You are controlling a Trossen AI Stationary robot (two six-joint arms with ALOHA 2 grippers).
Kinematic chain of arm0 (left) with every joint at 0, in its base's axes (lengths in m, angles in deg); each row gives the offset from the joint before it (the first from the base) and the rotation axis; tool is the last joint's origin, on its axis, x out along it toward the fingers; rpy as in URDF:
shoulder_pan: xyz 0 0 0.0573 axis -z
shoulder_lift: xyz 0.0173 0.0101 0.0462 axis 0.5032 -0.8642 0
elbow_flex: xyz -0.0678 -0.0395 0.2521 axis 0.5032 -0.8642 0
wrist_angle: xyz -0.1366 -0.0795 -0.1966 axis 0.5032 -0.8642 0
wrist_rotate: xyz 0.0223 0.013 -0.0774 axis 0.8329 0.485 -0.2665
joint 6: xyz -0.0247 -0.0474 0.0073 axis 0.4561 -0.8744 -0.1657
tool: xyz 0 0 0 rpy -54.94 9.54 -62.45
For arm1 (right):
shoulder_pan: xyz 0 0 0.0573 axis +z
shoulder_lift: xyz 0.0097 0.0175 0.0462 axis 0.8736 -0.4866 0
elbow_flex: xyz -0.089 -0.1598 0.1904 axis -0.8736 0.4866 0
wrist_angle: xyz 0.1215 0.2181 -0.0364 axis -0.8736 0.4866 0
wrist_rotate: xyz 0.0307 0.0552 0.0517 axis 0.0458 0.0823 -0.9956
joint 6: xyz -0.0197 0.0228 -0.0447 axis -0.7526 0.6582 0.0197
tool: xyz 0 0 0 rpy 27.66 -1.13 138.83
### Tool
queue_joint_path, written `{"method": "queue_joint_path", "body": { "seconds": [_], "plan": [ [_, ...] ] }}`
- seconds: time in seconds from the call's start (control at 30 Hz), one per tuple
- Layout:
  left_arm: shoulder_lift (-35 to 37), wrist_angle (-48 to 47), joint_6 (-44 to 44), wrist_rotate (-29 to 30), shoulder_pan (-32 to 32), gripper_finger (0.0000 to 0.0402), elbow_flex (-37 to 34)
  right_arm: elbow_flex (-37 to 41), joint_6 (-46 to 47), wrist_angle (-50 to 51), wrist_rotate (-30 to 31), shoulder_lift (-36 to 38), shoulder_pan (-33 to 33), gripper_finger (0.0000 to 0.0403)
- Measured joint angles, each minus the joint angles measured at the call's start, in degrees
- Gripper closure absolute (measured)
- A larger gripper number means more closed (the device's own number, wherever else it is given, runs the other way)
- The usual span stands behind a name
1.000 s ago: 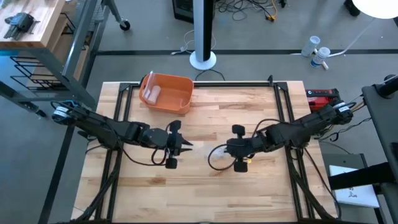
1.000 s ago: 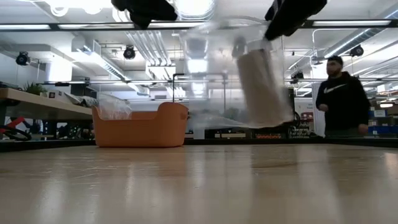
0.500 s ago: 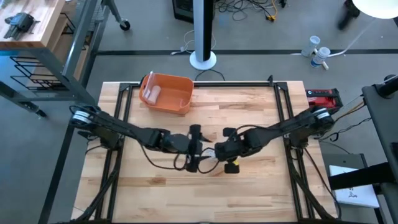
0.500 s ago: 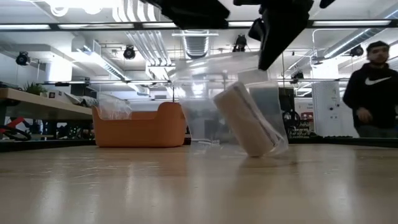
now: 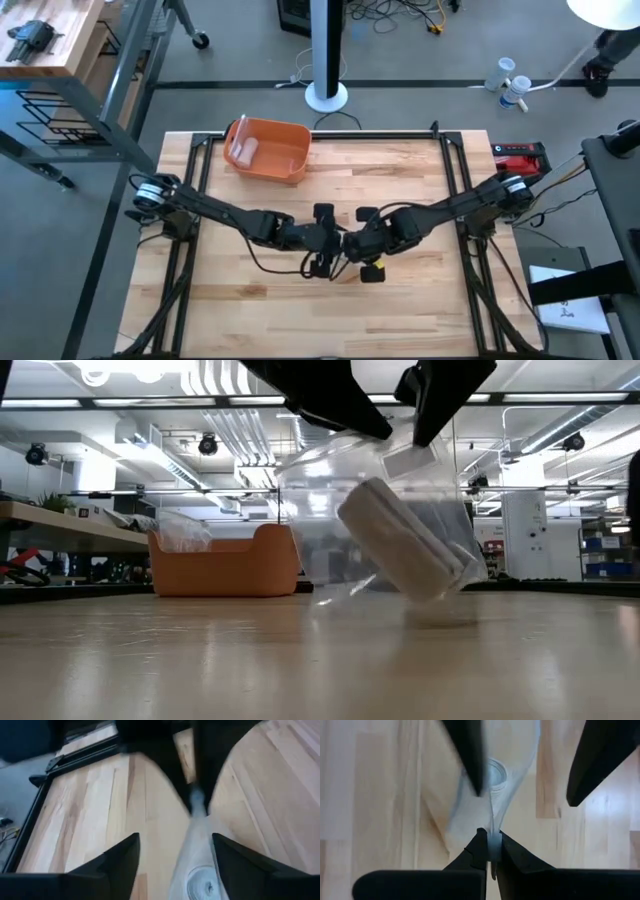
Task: Roll bandage
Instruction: Close the transparent zip bag
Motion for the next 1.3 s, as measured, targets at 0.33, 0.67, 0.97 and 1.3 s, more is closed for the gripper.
{"method": "queue_joint_path", "body": {
  "seconds": [0.33,0.67,0.97,1.3],
  "plan": [
    [0.02,-2.85,0.95,-4.53,-0.07,0.0363,-0.88,-0.11,-1.11,-2.48,0.31,1.11,1.88,0.0393],
    [3.07,-11.91,-0.29,-5.44,-0.07,0.0398,-1.13,0.46,-0.90,-1.96,4.67,2.38,4.76,0.0342],
    [10.74,-10.06,-3.98,-4.79,0.04,0.0400,-5.83,13.64,3.22,-18.70,20.89,10.99,10.46,0.0269],
    [14.29,-5.33,-5.60,-4.45,0.10,0.0401,-9.73,29.64,1.27,-53.99,25.25,14.85,10.47,0.0296]
  ]
}}
